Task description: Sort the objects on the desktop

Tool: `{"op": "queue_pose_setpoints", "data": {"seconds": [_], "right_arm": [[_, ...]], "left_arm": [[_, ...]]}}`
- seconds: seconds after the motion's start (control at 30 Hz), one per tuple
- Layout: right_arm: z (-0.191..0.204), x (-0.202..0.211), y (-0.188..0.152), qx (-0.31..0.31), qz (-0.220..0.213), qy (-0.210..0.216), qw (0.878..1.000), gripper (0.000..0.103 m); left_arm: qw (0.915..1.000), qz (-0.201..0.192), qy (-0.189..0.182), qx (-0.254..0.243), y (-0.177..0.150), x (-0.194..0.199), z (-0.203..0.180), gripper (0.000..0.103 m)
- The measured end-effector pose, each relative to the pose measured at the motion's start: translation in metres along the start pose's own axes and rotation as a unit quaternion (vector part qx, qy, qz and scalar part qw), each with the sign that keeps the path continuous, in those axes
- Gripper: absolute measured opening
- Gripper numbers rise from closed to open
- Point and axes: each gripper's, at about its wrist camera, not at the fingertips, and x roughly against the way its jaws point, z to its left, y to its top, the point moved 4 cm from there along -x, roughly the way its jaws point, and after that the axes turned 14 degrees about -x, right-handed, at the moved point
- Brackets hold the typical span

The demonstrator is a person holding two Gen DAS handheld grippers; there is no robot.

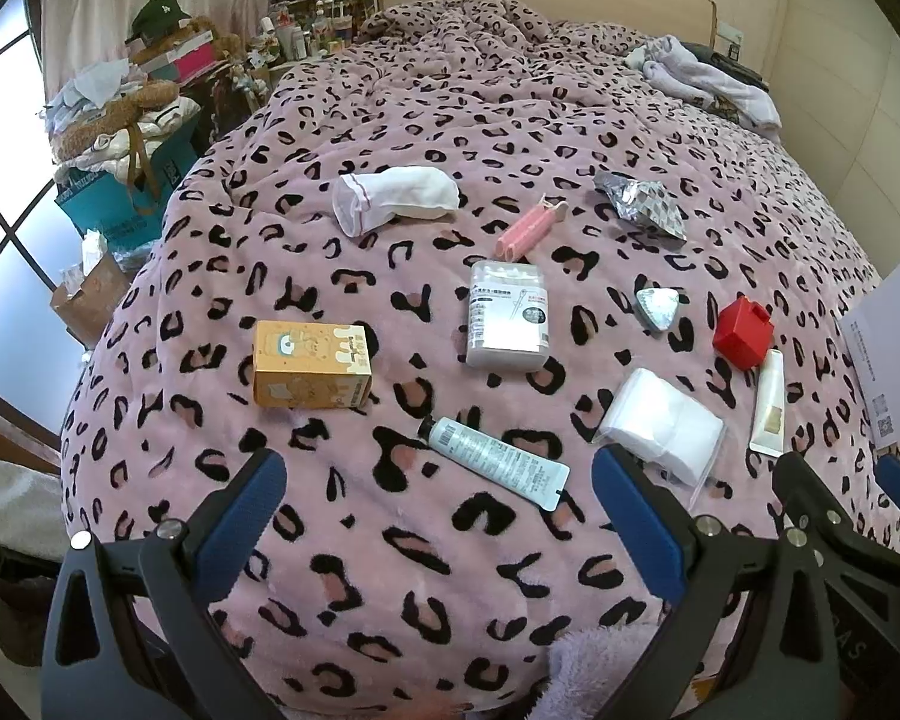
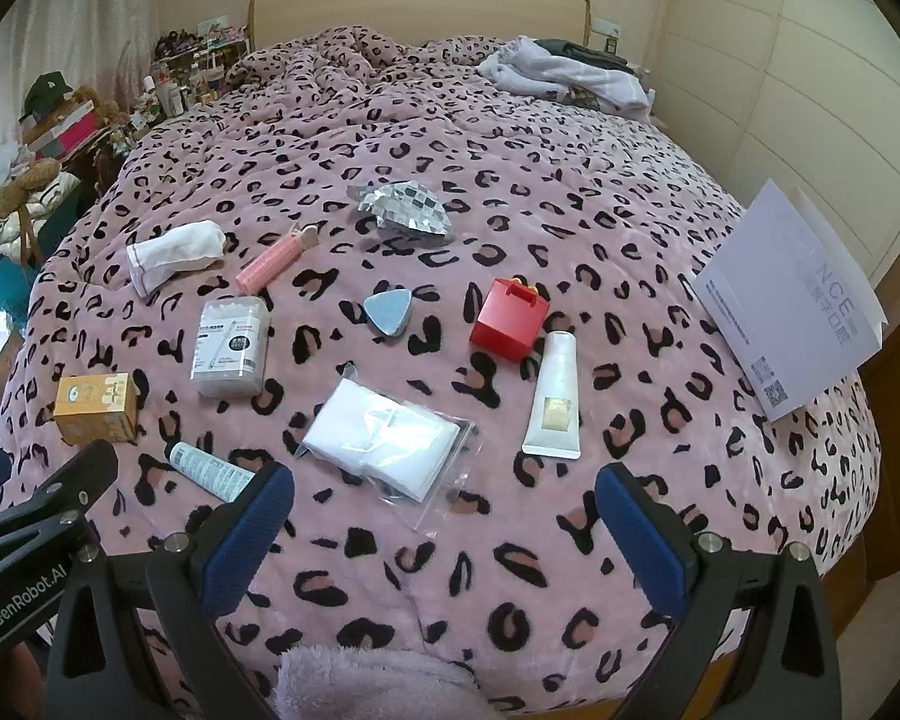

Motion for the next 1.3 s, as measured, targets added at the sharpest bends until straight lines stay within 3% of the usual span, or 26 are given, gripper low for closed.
{"op": "queue_pose_setpoints", "data": {"seconds": [1.3], "right_arm": [[-0.0022,-0.0021,-0.0032,-0.006,0.010,0.001,1.000,0.103]], "left_arm": [[1.0000,-0.002,0.009,0.003,-0.0066,0.0043,0.0009,0.103]]}}
